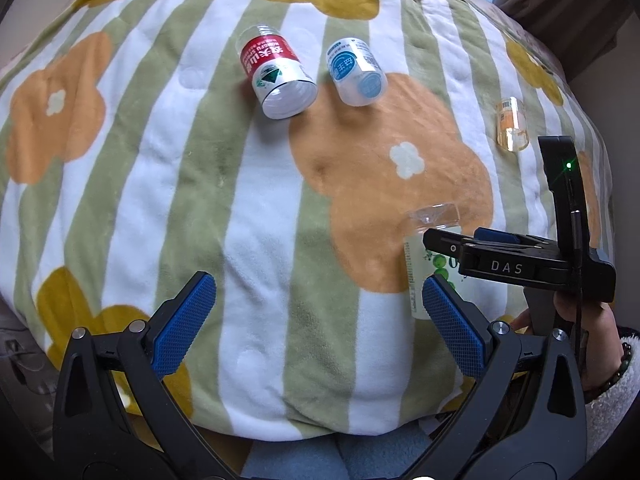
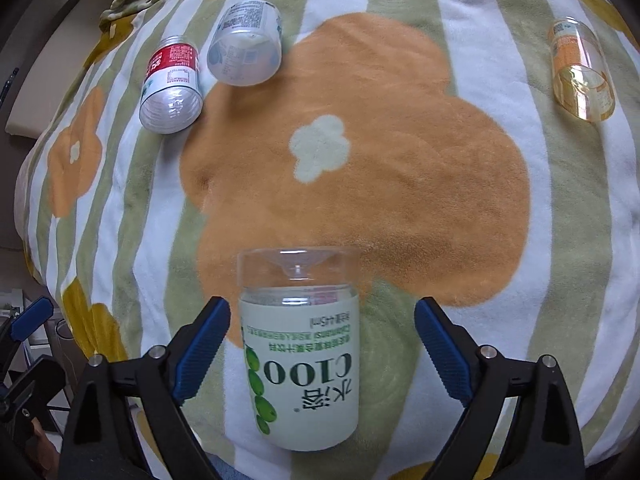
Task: Flip cup upside down
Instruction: 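Lift the clear cup with the right tool and carry it toward the left tool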
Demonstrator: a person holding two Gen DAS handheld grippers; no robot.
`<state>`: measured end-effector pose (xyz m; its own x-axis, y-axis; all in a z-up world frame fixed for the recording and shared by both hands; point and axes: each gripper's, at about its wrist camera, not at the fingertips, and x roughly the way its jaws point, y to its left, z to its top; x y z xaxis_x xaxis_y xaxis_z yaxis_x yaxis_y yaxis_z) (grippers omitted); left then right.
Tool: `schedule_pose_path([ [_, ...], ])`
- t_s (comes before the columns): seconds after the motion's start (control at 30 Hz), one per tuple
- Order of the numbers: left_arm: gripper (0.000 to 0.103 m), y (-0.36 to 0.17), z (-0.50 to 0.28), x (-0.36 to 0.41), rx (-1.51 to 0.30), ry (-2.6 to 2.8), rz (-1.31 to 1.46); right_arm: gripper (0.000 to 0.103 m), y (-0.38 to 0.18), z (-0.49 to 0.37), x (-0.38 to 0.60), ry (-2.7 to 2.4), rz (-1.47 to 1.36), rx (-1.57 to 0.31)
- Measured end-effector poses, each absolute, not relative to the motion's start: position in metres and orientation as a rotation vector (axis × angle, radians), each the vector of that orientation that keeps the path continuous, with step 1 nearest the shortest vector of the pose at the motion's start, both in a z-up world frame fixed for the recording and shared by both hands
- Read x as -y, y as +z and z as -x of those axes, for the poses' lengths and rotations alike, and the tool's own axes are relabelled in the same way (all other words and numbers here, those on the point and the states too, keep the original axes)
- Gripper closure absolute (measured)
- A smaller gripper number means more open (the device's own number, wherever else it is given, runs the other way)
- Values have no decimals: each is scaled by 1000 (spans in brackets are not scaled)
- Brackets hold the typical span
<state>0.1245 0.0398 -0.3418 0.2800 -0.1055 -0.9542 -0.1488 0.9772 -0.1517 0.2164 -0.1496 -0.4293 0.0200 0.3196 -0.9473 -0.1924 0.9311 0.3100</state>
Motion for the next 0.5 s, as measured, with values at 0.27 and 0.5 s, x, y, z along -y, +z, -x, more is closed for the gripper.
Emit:
schedule_pose_path([
  [0.27, 0, -334, -170, 4, -1384, -142, 226, 0, -379, -196, 228, 287, -302, -1397],
  [0.5, 0, -387, -216, 54, -1563, -146, 208, 0, -348, -158, 287, 177, -357, -1367],
])
